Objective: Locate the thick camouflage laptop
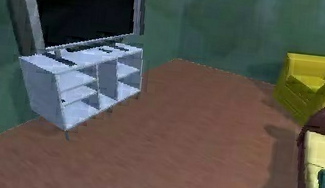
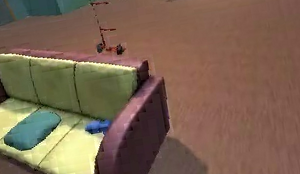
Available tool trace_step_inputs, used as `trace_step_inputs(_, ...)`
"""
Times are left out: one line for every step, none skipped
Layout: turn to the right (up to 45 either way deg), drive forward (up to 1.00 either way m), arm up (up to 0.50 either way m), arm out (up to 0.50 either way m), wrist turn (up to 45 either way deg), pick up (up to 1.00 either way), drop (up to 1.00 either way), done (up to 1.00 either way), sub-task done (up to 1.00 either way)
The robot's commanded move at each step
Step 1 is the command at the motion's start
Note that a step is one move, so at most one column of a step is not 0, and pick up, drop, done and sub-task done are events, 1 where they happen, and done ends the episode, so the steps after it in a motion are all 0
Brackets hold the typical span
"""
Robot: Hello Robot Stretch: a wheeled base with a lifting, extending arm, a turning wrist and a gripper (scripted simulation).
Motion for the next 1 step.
trace_step_inputs(-45.0,0.0,0.0,0.0,0.0,0.0,0.0,0.0,0.0)
